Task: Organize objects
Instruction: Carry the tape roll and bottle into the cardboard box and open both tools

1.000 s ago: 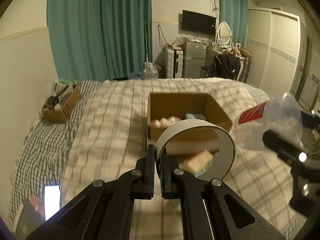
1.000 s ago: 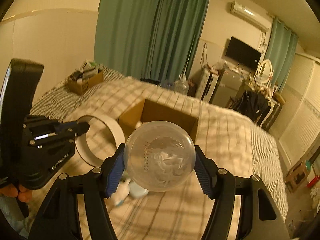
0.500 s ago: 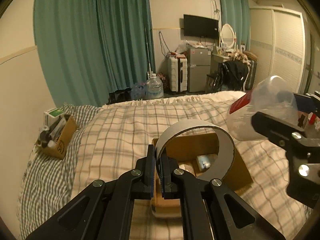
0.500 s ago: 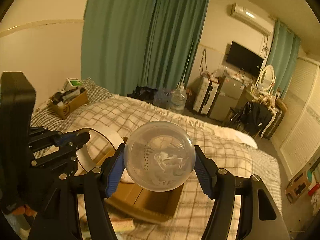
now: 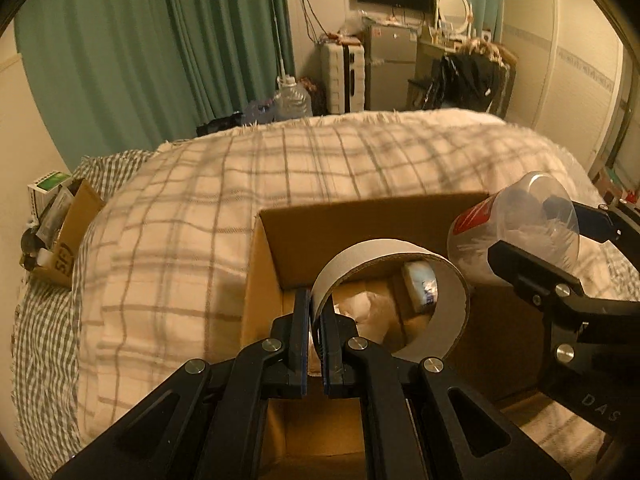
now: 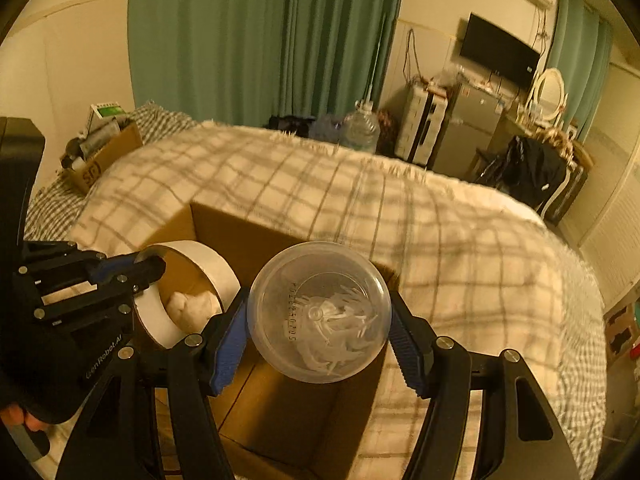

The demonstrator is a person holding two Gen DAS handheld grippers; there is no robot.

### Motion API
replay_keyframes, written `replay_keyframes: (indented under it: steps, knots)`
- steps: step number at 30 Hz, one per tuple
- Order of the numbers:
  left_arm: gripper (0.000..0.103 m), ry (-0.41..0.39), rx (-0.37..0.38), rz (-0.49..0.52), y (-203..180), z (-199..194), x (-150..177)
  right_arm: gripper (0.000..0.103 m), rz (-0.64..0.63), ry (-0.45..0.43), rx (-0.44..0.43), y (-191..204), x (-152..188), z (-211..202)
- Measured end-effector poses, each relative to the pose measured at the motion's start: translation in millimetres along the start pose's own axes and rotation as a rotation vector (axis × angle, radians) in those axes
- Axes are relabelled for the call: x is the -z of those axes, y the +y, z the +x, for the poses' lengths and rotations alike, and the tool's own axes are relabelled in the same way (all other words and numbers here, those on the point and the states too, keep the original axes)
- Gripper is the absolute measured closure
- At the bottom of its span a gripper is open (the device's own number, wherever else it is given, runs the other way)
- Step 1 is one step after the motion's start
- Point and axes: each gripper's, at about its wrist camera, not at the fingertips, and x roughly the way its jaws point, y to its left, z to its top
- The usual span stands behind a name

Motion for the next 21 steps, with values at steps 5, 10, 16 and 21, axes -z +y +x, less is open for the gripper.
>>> replay_keyframes:
  steps: [5, 10, 16, 21]
  knots:
    - [0.096, 0.028, -0.008, -0.003, -4, 7, 1, 0.039, 0.026, 0.007, -0.014, -6, 9, 4]
    - [0.054, 0.061, 0.018, -0.011, -4, 1, 6, 0.037, 0.057, -0.029, 0.002, -10, 9, -12]
    - [0.020, 0.010, 0.037, 0.003, -4, -31, 14, 0.026, 0.083, -0.091, 0.034, -15, 8, -57]
    - [0.009, -0.037, 0.044, -0.005, 3, -69, 21, 0.019, 0.083, -0.119, 0.070, -15, 19, -101]
